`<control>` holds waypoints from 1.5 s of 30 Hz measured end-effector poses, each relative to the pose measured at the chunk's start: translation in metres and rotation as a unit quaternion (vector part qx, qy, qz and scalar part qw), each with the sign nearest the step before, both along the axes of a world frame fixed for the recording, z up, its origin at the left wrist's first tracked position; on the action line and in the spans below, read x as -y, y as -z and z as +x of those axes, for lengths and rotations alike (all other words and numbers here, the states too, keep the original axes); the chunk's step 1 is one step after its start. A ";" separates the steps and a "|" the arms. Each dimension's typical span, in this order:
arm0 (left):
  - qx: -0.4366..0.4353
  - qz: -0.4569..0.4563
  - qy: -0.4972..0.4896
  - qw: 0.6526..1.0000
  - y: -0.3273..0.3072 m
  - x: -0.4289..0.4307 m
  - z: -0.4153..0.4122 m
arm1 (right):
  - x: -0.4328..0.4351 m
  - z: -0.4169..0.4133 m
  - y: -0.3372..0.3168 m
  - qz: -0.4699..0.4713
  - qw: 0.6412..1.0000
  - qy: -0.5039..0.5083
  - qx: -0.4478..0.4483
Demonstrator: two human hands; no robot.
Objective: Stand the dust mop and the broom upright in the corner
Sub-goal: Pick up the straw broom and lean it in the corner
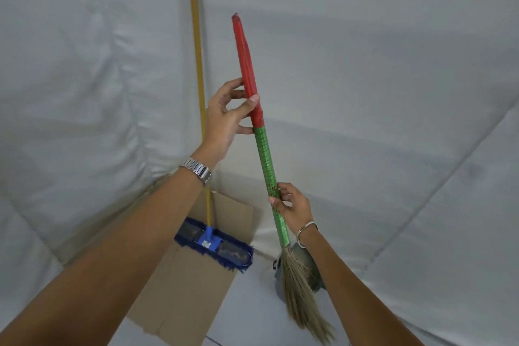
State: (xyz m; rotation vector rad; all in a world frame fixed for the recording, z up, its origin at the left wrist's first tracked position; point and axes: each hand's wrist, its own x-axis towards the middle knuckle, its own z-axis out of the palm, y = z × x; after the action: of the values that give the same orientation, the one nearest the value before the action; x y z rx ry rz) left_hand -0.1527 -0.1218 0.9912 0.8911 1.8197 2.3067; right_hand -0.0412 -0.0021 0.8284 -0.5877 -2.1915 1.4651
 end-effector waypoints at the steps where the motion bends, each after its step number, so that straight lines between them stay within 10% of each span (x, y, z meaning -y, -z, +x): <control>1: -0.004 0.001 0.002 1.000 -0.005 0.009 -0.008 | 0.008 -0.011 -0.003 0.000 1.000 0.001 -0.007; 30: 0.049 -0.064 0.027 0.996 0.088 0.181 -0.382 | 0.202 -0.393 0.090 -0.103 0.994 0.018 0.031; 45: 0.113 -0.084 -0.036 0.989 0.231 0.269 -0.605 | 0.285 -0.616 0.220 0.027 0.989 -0.022 0.144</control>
State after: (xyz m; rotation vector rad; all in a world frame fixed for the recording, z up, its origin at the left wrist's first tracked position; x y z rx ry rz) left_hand -0.7573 -0.3911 0.7599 0.5246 1.9384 2.1506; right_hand -0.6573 -0.2873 0.6080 -0.7807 -2.4690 1.4116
